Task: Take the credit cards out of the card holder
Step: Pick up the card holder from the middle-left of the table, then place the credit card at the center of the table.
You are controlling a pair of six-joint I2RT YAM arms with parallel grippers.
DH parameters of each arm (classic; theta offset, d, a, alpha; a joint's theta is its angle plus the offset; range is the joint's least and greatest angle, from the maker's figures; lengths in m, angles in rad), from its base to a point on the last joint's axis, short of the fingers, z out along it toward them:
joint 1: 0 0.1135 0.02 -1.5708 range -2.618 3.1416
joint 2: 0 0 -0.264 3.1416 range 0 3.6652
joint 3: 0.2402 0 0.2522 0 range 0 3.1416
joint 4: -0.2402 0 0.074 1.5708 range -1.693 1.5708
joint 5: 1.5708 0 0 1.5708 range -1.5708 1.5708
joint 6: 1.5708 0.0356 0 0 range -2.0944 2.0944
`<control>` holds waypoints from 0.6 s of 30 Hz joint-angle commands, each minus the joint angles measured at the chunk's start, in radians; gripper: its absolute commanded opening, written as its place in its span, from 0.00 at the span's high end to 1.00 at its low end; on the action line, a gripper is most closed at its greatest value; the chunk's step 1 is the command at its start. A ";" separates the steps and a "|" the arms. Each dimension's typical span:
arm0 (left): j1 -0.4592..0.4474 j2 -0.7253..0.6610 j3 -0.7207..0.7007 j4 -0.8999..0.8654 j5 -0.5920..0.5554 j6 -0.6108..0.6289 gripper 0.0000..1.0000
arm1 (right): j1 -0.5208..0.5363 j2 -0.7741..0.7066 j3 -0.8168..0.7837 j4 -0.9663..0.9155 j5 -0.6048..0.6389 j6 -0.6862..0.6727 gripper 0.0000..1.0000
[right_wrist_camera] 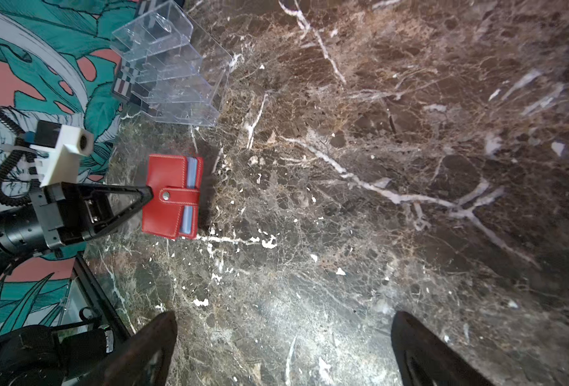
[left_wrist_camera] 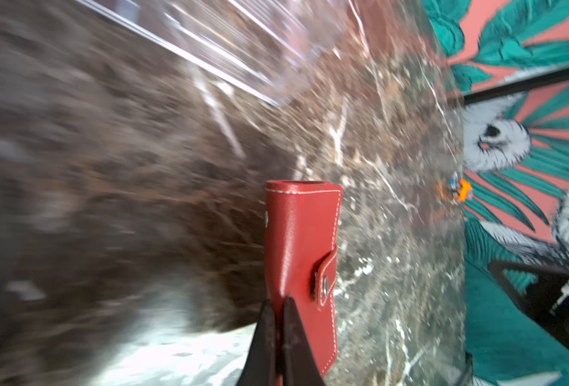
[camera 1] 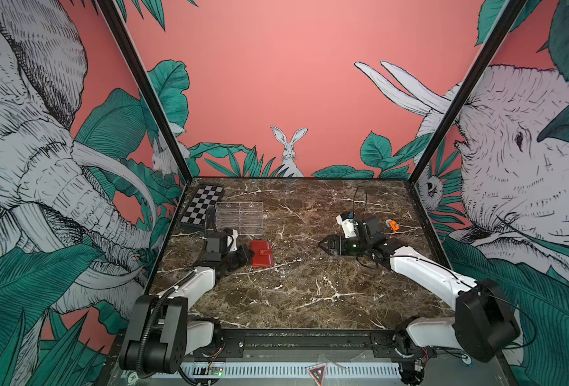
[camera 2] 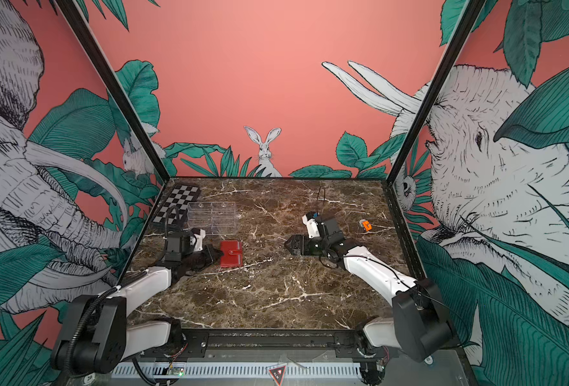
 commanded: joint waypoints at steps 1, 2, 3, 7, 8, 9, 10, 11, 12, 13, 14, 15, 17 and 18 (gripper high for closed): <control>-0.102 0.017 0.052 0.062 -0.048 -0.092 1.00 | 0.005 -0.036 0.009 -0.004 0.024 0.008 0.02; -0.127 0.026 0.066 0.056 -0.060 -0.099 1.00 | 0.005 -0.040 0.011 -0.009 0.028 0.008 0.02; -0.154 0.035 0.077 0.054 -0.073 -0.107 1.00 | 0.004 -0.042 0.013 -0.017 0.036 0.009 0.02; -0.234 0.085 0.093 0.098 -0.100 -0.146 1.00 | 0.004 -0.049 0.015 -0.025 0.038 0.014 0.02; -0.245 0.101 0.093 0.118 -0.101 -0.159 1.00 | 0.004 -0.052 0.013 -0.021 0.038 0.017 0.02; -0.259 0.121 0.092 0.142 -0.099 -0.174 1.00 | 0.004 -0.054 0.010 -0.018 0.039 0.020 0.02; -0.273 0.139 0.093 0.162 -0.100 -0.184 1.00 | 0.004 -0.056 0.009 -0.014 0.040 0.020 0.02; -0.284 0.153 0.097 0.173 -0.103 -0.192 1.00 | 0.005 -0.058 0.009 -0.013 0.039 0.021 0.02; -0.297 0.168 0.102 0.179 -0.112 -0.199 1.00 | 0.004 -0.056 0.010 -0.014 0.041 0.020 0.02; -0.306 0.180 0.106 0.181 -0.122 -0.209 1.00 | 0.003 -0.055 0.012 -0.018 0.041 0.018 0.02; -0.315 0.192 0.107 0.186 -0.126 -0.216 1.00 | 0.003 -0.052 0.012 -0.022 0.042 0.017 0.02; -0.324 0.204 0.107 0.199 -0.129 -0.223 1.00 | 0.003 -0.049 0.015 -0.026 0.042 0.015 0.02; -0.336 0.222 0.105 0.216 -0.134 -0.237 1.00 | 0.005 -0.043 0.016 -0.032 0.045 0.016 0.02; -0.343 0.228 0.105 0.220 -0.138 -0.240 1.00 | 0.004 -0.041 0.016 -0.033 0.046 0.017 0.02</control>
